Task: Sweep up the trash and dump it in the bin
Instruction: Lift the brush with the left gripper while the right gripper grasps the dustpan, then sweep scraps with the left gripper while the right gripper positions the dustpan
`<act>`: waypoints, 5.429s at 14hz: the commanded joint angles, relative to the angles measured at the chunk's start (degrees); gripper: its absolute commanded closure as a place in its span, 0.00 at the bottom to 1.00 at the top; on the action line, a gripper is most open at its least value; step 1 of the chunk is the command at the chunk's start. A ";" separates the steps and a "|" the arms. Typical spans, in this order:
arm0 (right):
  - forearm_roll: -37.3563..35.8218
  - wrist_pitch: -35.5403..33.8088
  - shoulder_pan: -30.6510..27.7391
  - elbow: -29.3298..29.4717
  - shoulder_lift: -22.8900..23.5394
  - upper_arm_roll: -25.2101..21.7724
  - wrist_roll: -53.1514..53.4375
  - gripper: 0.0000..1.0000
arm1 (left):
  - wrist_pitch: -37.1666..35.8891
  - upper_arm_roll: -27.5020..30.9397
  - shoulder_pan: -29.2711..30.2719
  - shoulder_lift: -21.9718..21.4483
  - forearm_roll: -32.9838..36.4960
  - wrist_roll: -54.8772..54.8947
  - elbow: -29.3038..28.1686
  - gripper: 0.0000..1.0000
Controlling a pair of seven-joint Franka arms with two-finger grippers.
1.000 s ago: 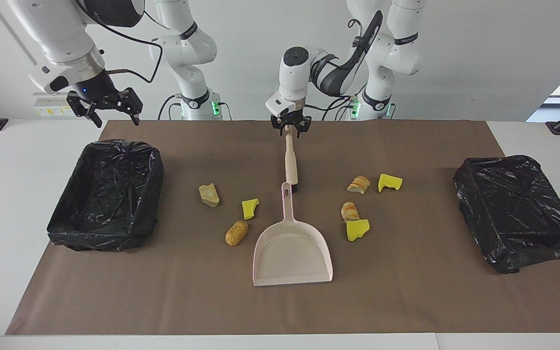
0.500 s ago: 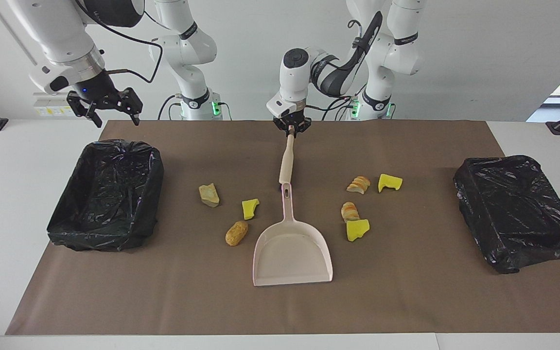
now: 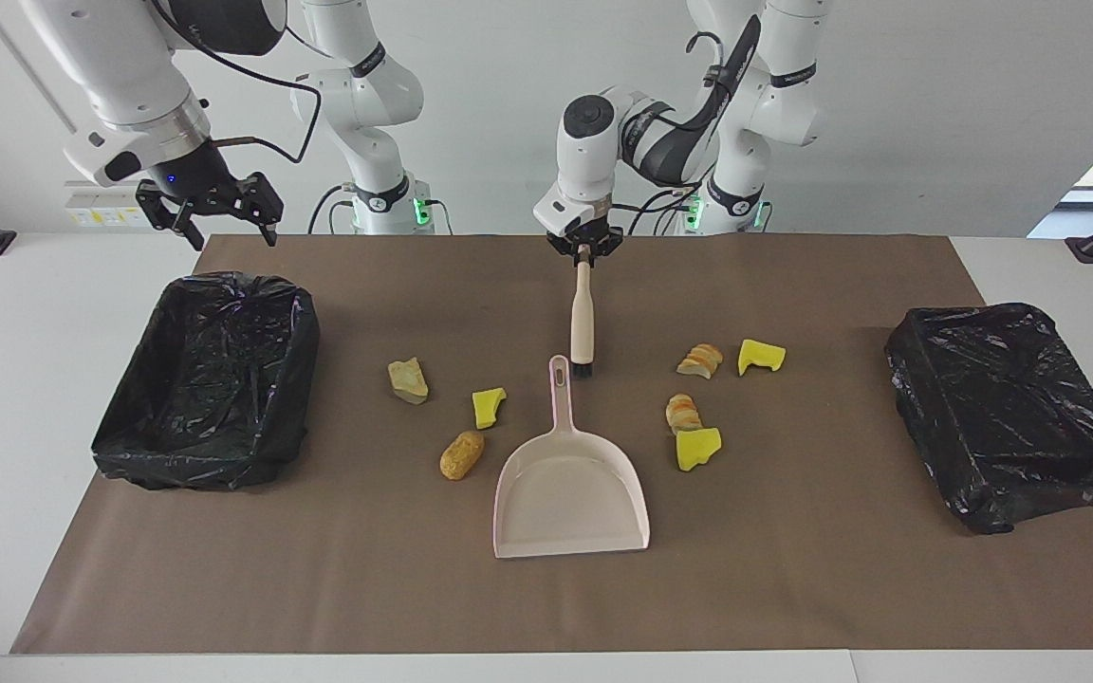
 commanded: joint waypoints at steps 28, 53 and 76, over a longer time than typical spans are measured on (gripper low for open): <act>7.43 26.07 28.11 15.29 37.30 4.70 37.84 0.09 | 12.74 -0.14 33.32 13.63 -25.22 20.94 16.18 1.00; 10.77 15.09 19.59 7.67 23.62 5.67 -13.80 1.00 | -7.19 -0.93 32.52 -1.74 -26.93 3.93 4.21 1.00; -0.39 30.11 29.34 -17.76 13.13 5.75 -36.96 1.00 | -11.70 -1.28 36.75 -14.76 9.92 24.83 -13.88 1.00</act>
